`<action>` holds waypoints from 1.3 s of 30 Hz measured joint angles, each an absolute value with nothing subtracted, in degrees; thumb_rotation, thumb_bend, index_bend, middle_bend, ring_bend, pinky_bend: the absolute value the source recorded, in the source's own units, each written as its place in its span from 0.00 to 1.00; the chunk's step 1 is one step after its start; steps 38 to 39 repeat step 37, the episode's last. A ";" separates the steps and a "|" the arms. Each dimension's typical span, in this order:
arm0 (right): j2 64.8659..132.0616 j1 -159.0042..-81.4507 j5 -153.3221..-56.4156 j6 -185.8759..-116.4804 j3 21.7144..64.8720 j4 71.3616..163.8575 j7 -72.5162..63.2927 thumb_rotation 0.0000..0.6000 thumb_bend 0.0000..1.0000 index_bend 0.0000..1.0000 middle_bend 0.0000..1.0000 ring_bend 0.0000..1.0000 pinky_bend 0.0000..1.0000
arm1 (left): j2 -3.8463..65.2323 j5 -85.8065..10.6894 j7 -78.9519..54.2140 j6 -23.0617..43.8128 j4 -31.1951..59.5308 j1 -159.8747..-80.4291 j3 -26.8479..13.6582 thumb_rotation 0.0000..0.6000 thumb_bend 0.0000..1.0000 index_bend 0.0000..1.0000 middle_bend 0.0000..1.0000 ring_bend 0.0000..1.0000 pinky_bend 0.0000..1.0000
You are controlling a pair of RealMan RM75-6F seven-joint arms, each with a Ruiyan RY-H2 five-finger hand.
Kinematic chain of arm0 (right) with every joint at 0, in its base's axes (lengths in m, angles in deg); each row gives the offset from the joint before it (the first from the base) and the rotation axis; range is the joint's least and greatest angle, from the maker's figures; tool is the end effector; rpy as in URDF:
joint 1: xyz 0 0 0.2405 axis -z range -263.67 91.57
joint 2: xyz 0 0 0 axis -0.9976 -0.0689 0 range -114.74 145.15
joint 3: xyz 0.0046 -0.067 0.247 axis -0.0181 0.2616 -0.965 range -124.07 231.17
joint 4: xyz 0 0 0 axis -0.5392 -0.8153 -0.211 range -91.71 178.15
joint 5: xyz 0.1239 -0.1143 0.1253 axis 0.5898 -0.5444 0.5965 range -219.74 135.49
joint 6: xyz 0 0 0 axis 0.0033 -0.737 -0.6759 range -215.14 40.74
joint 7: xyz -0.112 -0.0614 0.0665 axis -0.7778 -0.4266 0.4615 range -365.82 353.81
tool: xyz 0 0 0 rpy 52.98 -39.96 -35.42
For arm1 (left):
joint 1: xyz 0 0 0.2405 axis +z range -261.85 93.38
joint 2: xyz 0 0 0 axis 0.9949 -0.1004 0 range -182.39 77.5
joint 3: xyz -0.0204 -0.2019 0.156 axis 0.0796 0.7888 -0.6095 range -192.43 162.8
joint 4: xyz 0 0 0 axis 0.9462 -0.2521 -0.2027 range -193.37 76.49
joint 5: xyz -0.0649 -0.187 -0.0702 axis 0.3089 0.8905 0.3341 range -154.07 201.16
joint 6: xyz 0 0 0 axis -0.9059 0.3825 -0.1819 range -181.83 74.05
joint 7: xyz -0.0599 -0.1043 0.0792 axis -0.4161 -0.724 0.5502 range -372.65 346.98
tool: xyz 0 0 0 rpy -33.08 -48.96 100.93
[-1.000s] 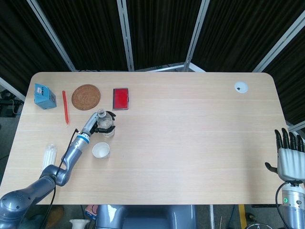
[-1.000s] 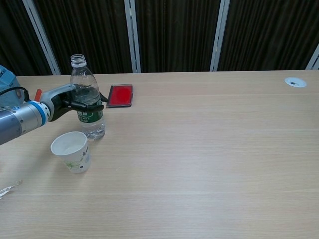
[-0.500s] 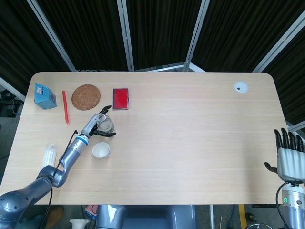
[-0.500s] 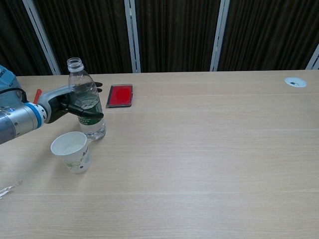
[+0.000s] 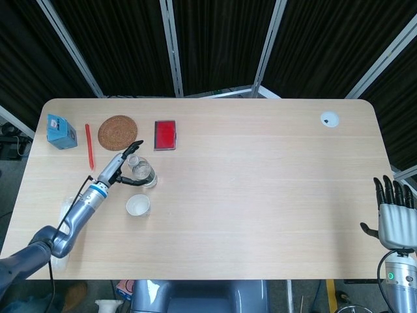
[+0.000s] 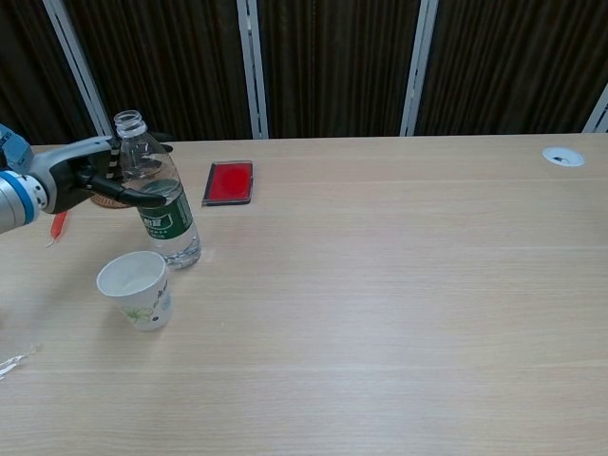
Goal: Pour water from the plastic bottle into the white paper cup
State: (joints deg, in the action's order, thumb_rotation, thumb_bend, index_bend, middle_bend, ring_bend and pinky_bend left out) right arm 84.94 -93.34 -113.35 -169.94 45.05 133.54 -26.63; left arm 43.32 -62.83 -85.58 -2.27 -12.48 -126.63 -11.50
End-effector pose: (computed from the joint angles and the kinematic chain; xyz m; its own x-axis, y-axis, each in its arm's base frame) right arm -0.3293 -0.2110 0.1514 0.6083 -0.0084 0.7936 -0.7748 0.2105 0.5961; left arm -0.2457 0.3931 -0.0091 -0.4030 0.4692 0.7858 0.8868 -0.0123 0.4621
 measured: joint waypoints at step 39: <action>80.21 -91.74 -120.96 -173.17 46.41 138.98 -19.59 1.00 0.00 0.00 0.00 0.00 0.00 | 17.01 -50.03 -2.49 34.36 33.76 -98.26 -11.93 1.00 0.00 0.00 0.00 0.00 0.00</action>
